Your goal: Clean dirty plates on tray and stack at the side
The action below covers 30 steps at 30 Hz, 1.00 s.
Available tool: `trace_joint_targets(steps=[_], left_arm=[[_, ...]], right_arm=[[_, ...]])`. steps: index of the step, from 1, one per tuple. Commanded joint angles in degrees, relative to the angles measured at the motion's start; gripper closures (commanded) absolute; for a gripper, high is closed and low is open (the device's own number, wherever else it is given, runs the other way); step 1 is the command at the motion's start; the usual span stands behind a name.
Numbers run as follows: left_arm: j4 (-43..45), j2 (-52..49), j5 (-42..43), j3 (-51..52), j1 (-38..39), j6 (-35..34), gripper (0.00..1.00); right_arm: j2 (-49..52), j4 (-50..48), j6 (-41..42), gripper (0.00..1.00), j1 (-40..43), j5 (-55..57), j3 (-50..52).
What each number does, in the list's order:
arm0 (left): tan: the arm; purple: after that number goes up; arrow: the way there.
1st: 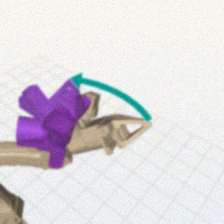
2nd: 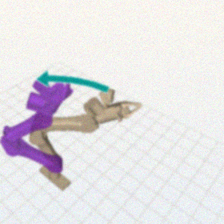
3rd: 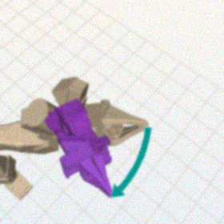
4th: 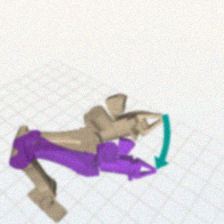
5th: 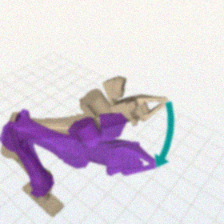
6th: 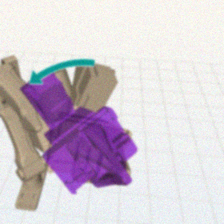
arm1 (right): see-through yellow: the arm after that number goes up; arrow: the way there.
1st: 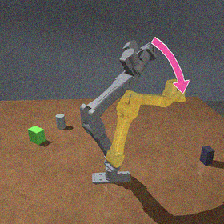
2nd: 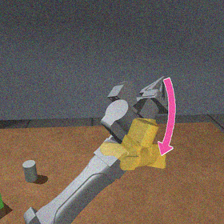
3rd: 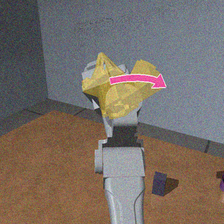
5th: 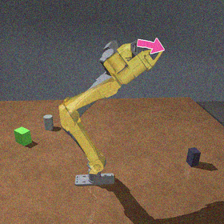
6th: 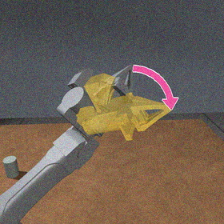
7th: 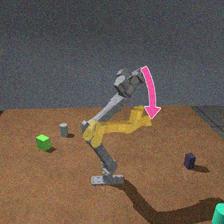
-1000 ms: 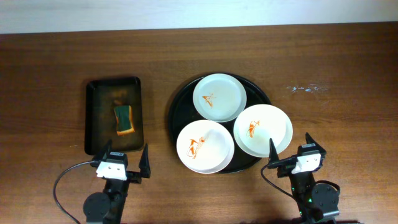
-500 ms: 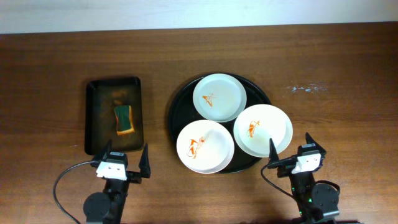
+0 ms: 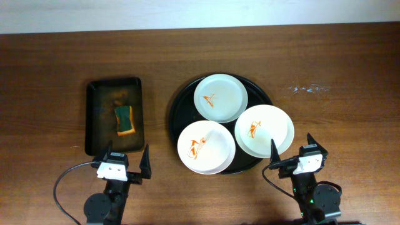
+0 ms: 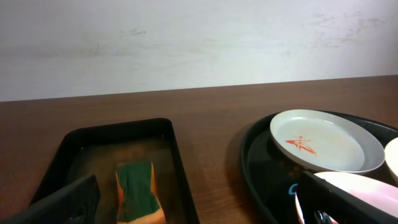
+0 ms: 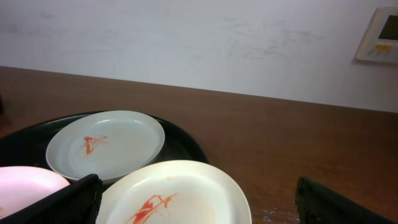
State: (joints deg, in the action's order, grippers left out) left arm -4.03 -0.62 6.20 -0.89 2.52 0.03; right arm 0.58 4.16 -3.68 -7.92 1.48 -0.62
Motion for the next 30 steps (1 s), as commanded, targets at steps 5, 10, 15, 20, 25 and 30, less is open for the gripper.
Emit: trace_joint_targets(steps=[5,10,15,20,25,30], left_arm=[[0.09,0.26,0.20,0.37,-0.35,0.87,0.01],[0.07,0.26,0.15,0.37,-0.35,0.85,0.01],[-5.92,-1.36,-0.28,-3.26,-0.35,-0.48,0.01],[-15.63,-14.71,-2.60,-17.03,-0.35,-0.46,0.01],[-26.12,-37.90,-2.56,-36.33,-0.35,-0.46,0.01],[-42.47,-57.20,-1.03,-55.10,-0.35,-0.46,0.01]], right_arm=[[-0.22,0.42,-0.39,0.01,-0.26,0.09,0.31],[-0.22,0.20,-0.39,0.01,-0.26,-0.11,0.31],[0.11,2.32,1.16,0.01,-0.26,-3.10,-1.95],[10.38,10.93,1.18,0.01,-0.28,-2.73,-13.84],[30.71,21.62,7.39,0.01,-0.26,-2.80,-30.16],[49.83,37.20,7.34,0.01,-0.28,-7.02,-48.61]])
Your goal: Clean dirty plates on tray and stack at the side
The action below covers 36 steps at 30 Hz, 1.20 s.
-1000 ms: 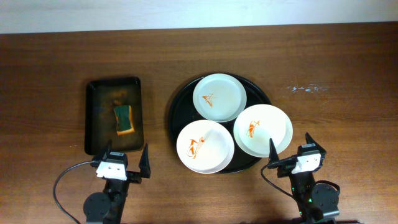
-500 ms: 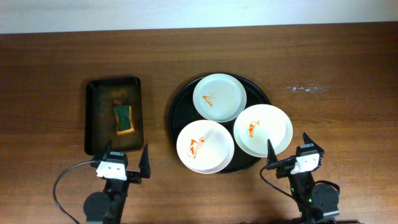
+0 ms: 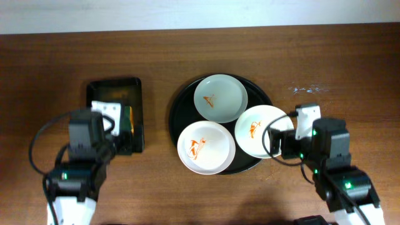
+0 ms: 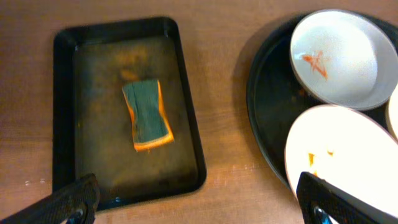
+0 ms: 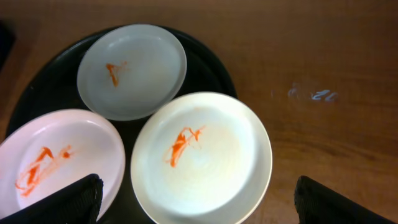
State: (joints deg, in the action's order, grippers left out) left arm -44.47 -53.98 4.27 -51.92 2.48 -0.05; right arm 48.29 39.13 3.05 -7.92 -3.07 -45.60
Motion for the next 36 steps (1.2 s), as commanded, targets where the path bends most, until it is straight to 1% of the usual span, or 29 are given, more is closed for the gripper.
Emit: trace_joint_targets(steps=[1,2,5,7,9,10,11,13,14,19,21,23,26,27,28,29,30,34,36], left_arm=[[-2.86,-5.20,1.14,-4.07,-0.31,-0.37,0.01],[-3.02,-5.70,1.16,-4.07,-0.31,-0.39,0.01],[-1.46,-6.03,0.39,-4.07,-0.33,-0.33,0.01],[4.55,-10.40,0.44,-4.24,-3.65,-0.33,0.01],[7.54,-17.03,0.42,-6.60,-5.99,1.92,0.02],[9.57,-21.11,0.33,-7.76,-6.34,2.97,0.04],[11.91,-25.49,-0.83,-8.24,-6.88,2.91,0.10],[15.98,-32.92,-1.31,-8.24,-7.54,2.93,0.24],[17.25,-36.39,-1.31,-8.24,-7.54,2.93,0.36],[19.67,-46.38,-0.63,-8.24,-7.54,2.91,0.36],[20.20,-48.09,-0.63,-8.22,-7.52,2.93,0.37],[20.44,-49.46,-0.68,-8.17,-7.52,2.93,0.41],[20.28,-50.84,-0.68,-8.17,-7.54,2.93,0.48],[20.48,-50.84,-0.68,-8.17,-7.54,2.93,0.53],[20.90,-50.82,-0.68,-8.20,-7.54,2.93,0.55],[20.90,-50.71,-0.68,-8.37,-7.54,2.93,0.55],[20.87,-50.12,-0.68,-9.53,-7.54,2.93,0.50],[20.63,-47.10,-0.66,-10.56,-7.52,2.93,0.49],[18.36,-46.95,-0.68,-10.43,-7.54,2.93,0.49]], right_arm=[[4.11,2.93,0.63,0.01,-0.28,-5.31,-4.92],[4.76,2.95,0.66,0.01,-0.26,-6.93,-4.98],[4.87,2.47,0.26,0.01,-0.26,-5.05,-4.98],[5.03,2.97,0.46,0.01,-0.26,-3.13,-4.98],[5.07,3.08,0.46,0.01,-0.26,-3.13,-4.98],[5.07,3.21,0.46,0.01,-0.26,-3.15,-4.98],[5.07,3.41,0.46,0.01,-0.26,-3.13,-4.98],[5.07,4.04,0.44,0.01,-0.26,-3.13,-4.98],[5.14,4.04,0.46,0.01,-0.26,-3.13,-4.98],[6.29,4.02,0.44,0.01,-0.26,-3.13,-4.98],[7.04,4.37,0.44,0.01,-0.26,-3.15,-4.98],[7.10,4.42,0.46,0.01,-0.28,-3.15,-4.98],[7.10,4.44,0.44,0.01,-0.26,-3.13,-4.98],[7.10,4.46,0.44,0.01,-0.26,-3.15,-4.98],[7.10,4.59,0.44,0.01,-0.26,-3.13,-4.98],[7.10,4.61,0.44,0.01,-0.26,-3.13,-4.98],[7.10,4.66,0.44,0.01,-0.26,-3.13,-4.98],[7.10,4.90,0.44,0.01,-0.26,-3.13,-4.98],[7.10,4.90,0.44,0.01,-0.26,-3.13,-4.98]])
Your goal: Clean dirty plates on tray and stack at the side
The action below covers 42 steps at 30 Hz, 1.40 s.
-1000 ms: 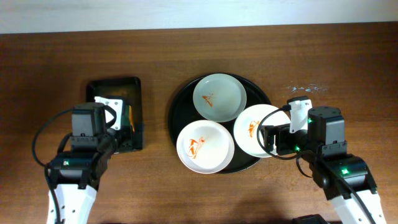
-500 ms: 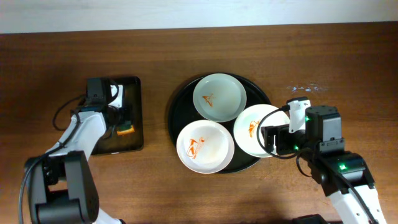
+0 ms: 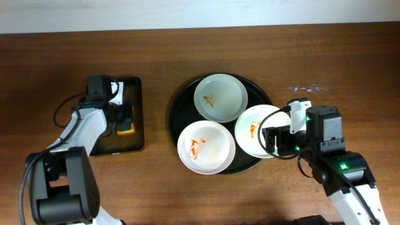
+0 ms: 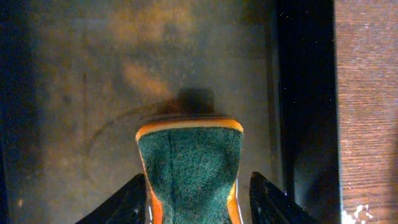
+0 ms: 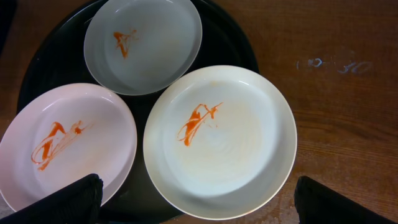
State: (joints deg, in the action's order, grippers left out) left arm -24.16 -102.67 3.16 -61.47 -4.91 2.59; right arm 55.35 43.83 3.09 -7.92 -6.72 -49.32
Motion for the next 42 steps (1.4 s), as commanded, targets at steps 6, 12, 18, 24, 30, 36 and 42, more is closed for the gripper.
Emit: trace_joint_targets(steps=[6,12,18,24,30,36,42], left_arm=[[-2.75,1.40,0.44,1.62,-0.15,0.28,0.62],[-2.47,1.40,0.42,2.73,-0.15,0.28,0.62],[-2.08,1.40,0.44,3.37,-0.13,0.28,0.96],[-2.10,10.23,5.57,3.26,-0.13,0.28,1.00],[-2.05,22.73,17.64,3.26,-0.13,0.28,1.00],[-2.45,22.67,22.84,3.26,-0.15,0.20,1.00],[-1.53,22.67,25.40,3.26,-2.16,-7.37,1.00]], right_arm=[[0.04,0.31,0.39,0.01,-0.26,0.52,-1.27],[0.04,0.33,0.39,0.01,-0.26,0.50,-1.27],[0.04,0.37,0.39,0.01,-0.28,0.48,-1.27],[-0.11,-0.13,4.20,0.01,-0.20,8.46,-1.90],[3.32,0.39,9.03,0.01,17.70,4.39,-4.70],[15.85,1.95,8.74,0.01,23.06,-8.17,-4.70],[20.68,2.54,5.70,0.01,23.06,-12.33,-4.68]])
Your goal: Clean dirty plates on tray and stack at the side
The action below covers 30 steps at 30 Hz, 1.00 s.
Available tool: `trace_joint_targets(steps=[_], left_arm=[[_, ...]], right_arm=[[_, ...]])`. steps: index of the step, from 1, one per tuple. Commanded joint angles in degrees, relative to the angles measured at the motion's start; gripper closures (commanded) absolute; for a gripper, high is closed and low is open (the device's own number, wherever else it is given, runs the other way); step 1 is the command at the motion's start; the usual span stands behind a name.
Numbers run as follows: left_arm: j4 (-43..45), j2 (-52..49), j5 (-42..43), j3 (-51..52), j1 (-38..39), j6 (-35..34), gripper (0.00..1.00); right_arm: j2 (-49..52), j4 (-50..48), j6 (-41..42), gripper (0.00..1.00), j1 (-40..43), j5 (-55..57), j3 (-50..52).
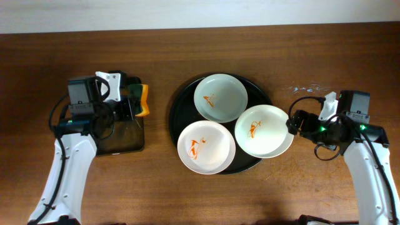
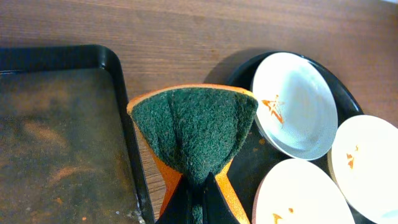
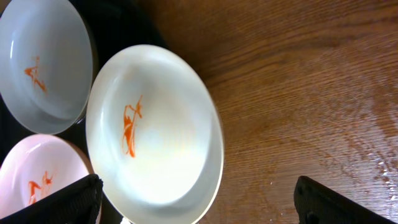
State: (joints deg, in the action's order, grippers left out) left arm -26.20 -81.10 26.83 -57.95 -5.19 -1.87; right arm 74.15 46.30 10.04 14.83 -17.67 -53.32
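Observation:
Three white plates smeared with orange sauce sit on a round black tray [image 1: 178, 112]: one at the back [image 1: 219, 97], one at the front left [image 1: 206, 147], and one at the right [image 1: 264, 130] that overhangs the tray's edge. My left gripper [image 2: 199, 196] is shut on a green-and-orange sponge [image 2: 193, 124]. It holds the sponge pinched and off the surface, between the rectangular pan and the round tray. My right gripper [image 1: 292, 122] is open at the right plate's [image 3: 155, 130] outer rim, with one finger [image 3: 62, 205] on either side of that rim.
A black rectangular pan [image 1: 115, 142] with a brownish wet bottom lies left of the round tray, its right wall [image 2: 127, 143] just under the sponge. White scuff marks [image 1: 306, 89] are on the wood behind my right arm. Bare wooden table stretches right of the tray.
My left gripper was down in the pan with its fingers around the sponge. Now it is shut on the sponge and holds it above the pan's right wall. My right gripper has turned and moved to the right plate's outer rim.
Both arms sat low at the table's front edge, grippers open, with the sponge in the pan. Then the left was above the pan and the right above the right plate. The left then straddled the sponge, and now holds it lifted. The plates have not moved.

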Motion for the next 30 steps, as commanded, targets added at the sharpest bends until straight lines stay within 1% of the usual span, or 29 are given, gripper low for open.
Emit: trace_joint_targets(steps=[1,2,3,4,6,8,10,12,15,16,18,20,23,26,30], left_arm=[[0.44,1.09,2.01,-0.26,-2.80,-2.93,1.00],[0.46,1.09,2.56,-0.26,-3.43,-3.08,1.00],[0.46,1.09,2.54,-0.26,-3.50,-3.06,1.00],[0.46,1.09,2.54,-0.26,-3.50,-3.06,1.00],[0.46,1.09,2.51,-0.26,-3.50,-3.06,1.00],[0.46,1.09,2.54,-0.26,-3.50,-3.06,1.00],[0.46,1.09,4.11,-0.26,-3.45,-3.06,1.00],[0.48,1.09,5.42,-0.26,-3.43,-3.04,1.00],[0.48,1.09,6.93,-0.26,-2.51,-3.06,1.00],[0.52,1.09,6.91,-0.26,-1.29,-3.04,1.00],[1.84,1.09,6.86,-0.26,3.98,-3.04,1.00],[5.09,1.09,6.84,-0.26,12.00,-3.08,1.00],[7.93,1.09,6.38,-0.26,18.73,-3.08,1.00],[10.01,0.39,6.19,-0.26,22.80,-3.13,1.00],[18.40,-5.03,5.33,-0.26,27.96,-8.46,1.00]], right_arm=[[3.15,-0.02,-1.22,0.01,0.31,-1.33,-0.68],[5.14,0.00,-1.22,0.01,0.31,-1.20,-0.68],[6.99,-0.04,-1.20,0.06,0.28,-1.22,-0.68],[9.11,-0.17,-1.20,0.16,0.24,-1.25,-0.68],[13.25,-0.68,-1.22,0.27,0.24,-2.23,-0.68],[16.79,-1.97,-1.20,0.49,0.20,-4.81,-0.68],[20.98,-2.71,-1.20,0.51,0.20,-5.11,-0.68],[22.45,-4.22,-1.22,0.53,0.20,-8.15,-0.68],[22.45,-5.11,-1.20,0.66,0.13,-9.64,-0.68],[22.45,-5.11,-1.20,0.68,0.13,-10.03,-0.68],[22.45,-5.03,-1.20,0.82,0.13,-10.43,-0.68],[22.45,-4.26,-1.20,0.90,0.13,-10.43,-0.68],[22.45,-3.61,-1.20,0.96,0.15,-10.40,-0.68],[22.43,-3.15,-1.20,0.96,0.15,-10.40,-0.70],[20.85,-1.64,-1.18,0.96,0.13,-10.38,-0.81]])
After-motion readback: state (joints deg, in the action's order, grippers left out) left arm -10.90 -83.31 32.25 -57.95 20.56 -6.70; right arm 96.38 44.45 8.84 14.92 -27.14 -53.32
